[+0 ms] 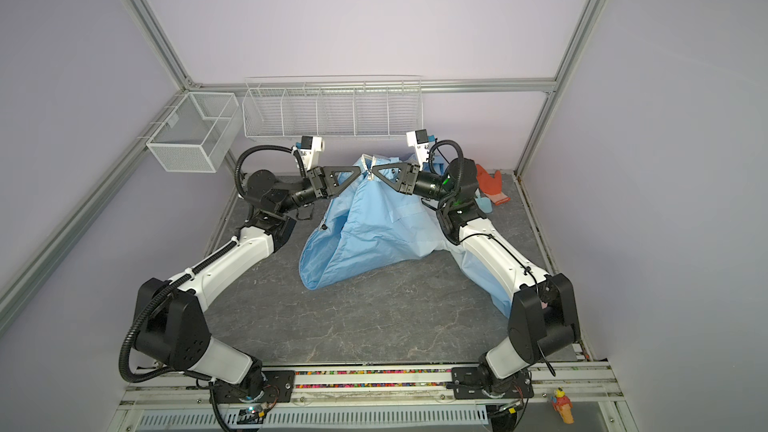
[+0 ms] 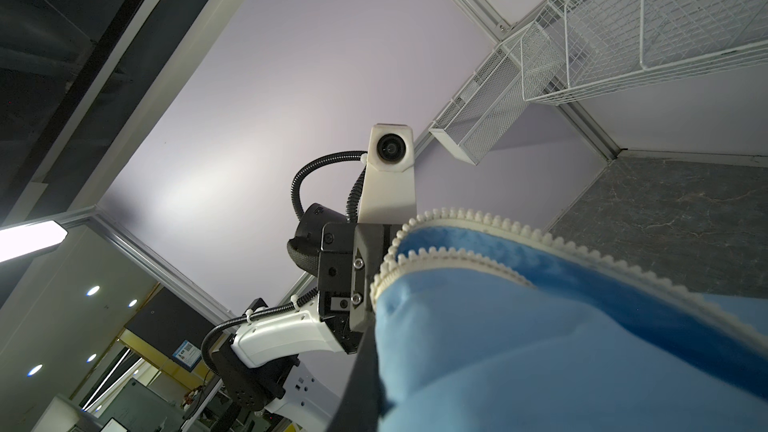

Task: Zip up the jacket

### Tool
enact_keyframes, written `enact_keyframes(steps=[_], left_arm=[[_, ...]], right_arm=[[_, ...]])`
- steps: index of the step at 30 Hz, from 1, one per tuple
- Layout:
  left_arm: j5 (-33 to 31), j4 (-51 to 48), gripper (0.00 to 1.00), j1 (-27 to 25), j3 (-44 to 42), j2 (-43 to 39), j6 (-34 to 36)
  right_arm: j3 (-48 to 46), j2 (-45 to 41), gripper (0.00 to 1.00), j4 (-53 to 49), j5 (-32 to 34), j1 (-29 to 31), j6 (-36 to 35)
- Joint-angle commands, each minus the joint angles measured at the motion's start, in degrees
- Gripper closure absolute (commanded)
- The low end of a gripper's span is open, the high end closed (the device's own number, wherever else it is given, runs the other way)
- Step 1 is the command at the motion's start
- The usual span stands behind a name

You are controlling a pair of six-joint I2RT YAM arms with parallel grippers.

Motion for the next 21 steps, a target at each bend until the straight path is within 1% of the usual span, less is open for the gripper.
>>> enact_keyframes(steps=[1,14,21], left_arm=[[0.29,3.2,1.0,0.22,0.57,0.27,-1.05],[3.52,5.76,1.0,0.24,-0.37,0.37,-4.17],[5.82,3.36,1.0,0.16,-0.31,0.28,-4.22]], right_arm=[[1.69,-0.31,0.93,3.19,-0.6,0.28,1.17],[3.7,1.24,0.93,3.61,0.57,0.22,2.13],[4.92,2.24,0.93,4.68,0.58,0.12,3.2]])
